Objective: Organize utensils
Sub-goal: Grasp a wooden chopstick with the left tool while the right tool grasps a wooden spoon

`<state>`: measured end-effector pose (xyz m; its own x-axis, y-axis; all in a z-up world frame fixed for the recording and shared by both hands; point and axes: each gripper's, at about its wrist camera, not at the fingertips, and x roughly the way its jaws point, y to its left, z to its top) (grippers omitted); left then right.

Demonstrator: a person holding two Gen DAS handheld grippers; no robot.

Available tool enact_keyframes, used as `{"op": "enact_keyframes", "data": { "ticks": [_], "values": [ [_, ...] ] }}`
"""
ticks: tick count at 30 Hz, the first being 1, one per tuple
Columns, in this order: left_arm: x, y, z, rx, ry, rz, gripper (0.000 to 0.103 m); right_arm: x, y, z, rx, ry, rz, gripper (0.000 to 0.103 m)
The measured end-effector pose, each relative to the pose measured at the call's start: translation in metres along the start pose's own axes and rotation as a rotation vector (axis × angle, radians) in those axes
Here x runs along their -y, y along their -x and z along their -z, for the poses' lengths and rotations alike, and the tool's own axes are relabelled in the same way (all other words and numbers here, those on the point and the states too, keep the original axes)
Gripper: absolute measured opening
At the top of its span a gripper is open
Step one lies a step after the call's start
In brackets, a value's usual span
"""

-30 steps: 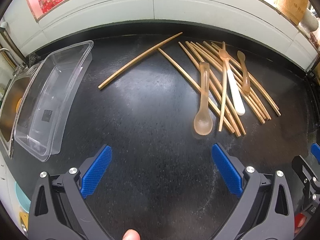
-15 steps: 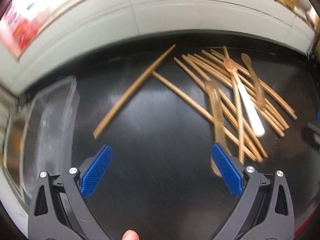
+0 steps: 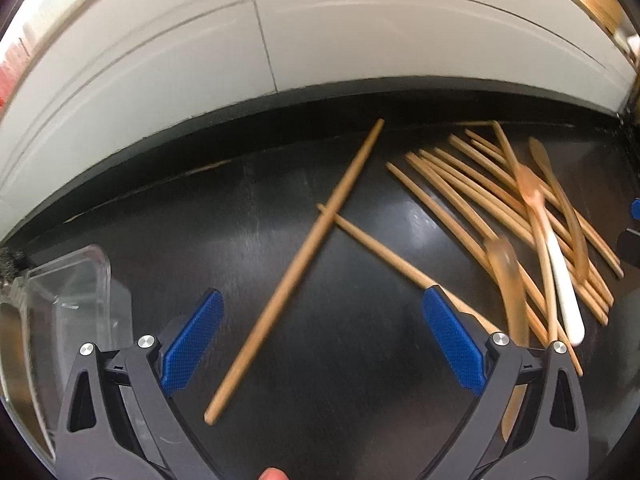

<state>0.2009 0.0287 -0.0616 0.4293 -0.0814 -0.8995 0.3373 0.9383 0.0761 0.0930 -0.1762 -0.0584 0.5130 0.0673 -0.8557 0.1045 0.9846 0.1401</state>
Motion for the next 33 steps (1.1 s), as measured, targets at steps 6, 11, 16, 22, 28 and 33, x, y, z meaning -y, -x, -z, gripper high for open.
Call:
{"op": "enact_keyframes", "data": {
  "ticks": [6,11,16,22,28,33],
  "values": [
    [-0.017,-0.015,-0.01,-0.003,-0.026,0.062,0.097,-0.006,-0.024,-0.012,-0.048,-0.015,-0.065,0.062],
    [-0.039,-0.023,-0.011,0.008,-0.01,0.136,0.097,-0.005,-0.041,-0.009,-0.099,-0.036,-0.091,0.05],
    [-0.048,-0.023,-0.004,0.061,-0.042,0.15,0.097,0.001,-0.047,-0.012,-0.102,-0.092,-0.114,0.049],
    [-0.058,-0.024,0.0,0.087,-0.066,0.165,0.097,0.007,-0.048,-0.018,-0.111,-0.122,-0.153,0.04],
    [-0.034,-0.02,0.006,0.099,-0.106,0.117,0.089,0.01,-0.052,-0.023,-0.113,-0.152,-0.158,0.027],
    [-0.039,-0.013,0.008,0.133,-0.093,0.119,0.049,0.017,-0.052,-0.022,-0.119,-0.179,-0.17,0.024]
  ]
}}
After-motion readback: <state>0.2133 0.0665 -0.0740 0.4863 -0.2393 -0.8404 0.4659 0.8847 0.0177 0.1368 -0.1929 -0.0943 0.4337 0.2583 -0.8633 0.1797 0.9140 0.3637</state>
